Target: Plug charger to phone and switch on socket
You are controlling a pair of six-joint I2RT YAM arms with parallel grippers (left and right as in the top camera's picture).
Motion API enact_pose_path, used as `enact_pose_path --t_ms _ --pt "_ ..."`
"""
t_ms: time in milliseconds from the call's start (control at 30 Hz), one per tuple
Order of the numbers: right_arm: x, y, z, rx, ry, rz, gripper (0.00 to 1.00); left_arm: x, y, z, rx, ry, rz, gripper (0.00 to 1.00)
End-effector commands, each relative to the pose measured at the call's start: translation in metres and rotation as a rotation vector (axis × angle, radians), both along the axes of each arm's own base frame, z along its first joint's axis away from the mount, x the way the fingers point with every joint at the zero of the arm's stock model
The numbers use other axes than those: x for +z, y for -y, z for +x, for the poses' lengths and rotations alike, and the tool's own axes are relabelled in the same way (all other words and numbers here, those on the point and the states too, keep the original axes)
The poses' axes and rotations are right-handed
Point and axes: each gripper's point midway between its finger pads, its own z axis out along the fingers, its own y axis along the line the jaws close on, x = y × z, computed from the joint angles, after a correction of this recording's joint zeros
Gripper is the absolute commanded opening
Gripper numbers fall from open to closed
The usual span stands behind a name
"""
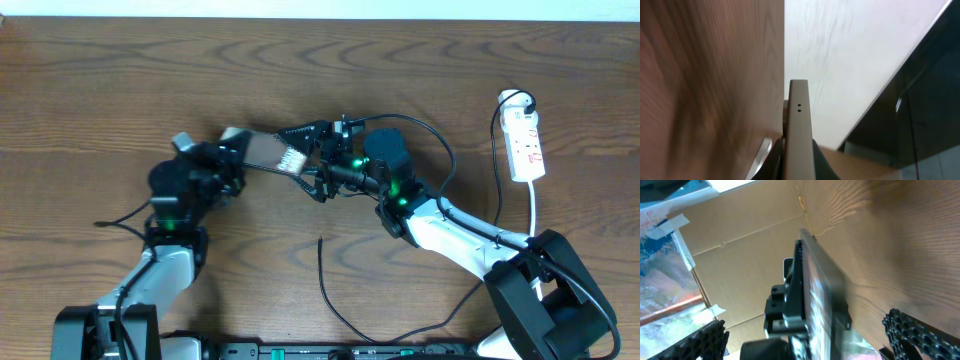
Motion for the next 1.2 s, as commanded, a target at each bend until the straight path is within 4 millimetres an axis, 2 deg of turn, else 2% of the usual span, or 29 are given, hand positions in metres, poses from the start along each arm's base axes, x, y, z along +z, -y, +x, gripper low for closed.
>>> enact_pose_path --t_ms 0,100,200,333,467,733,900,1067,1167 --pt "0.010 0.001 0.003 0.019 0.063 0.000 0.99 0.011 -0.021 0.000 -0.020 0.048 0.011 0.07" --pt "0.010 0.004 0.007 0.018 0.119 -0.021 0.99 0.014 -0.031 -0.008 -0.087 0.087 0.044 0.08" --pt "0.010 0.007 0.012 0.007 0.192 -0.053 0.99 0.017 -0.026 -0.020 -0.204 0.155 0.102 0.07" --pt "0.010 0.009 0.014 0.011 0.274 -0.087 0.99 0.023 -0.009 -0.043 -0.407 0.297 0.203 0.07" --pt "0.009 0.011 0.018 0.007 0.370 -0.131 0.99 0.029 0.009 -0.069 -0.588 0.392 0.209 0.07" --pt "0.009 0.012 0.020 0.047 0.632 -0.241 0.96 0.036 0.025 -0.101 -0.791 0.568 0.249 0.07" --pt "0.009 0.014 0.018 0.096 0.751 -0.278 0.97 0.035 0.025 -0.102 -0.793 0.590 0.268 0.07" --pt "0.002 0.028 0.024 0.174 0.731 -0.308 0.99 0.035 0.023 -0.101 -0.786 0.615 0.293 0.07" --pt "-0.007 0.040 0.030 0.241 0.679 -0.397 0.99 0.035 0.011 -0.096 -0.745 0.607 0.307 0.07"
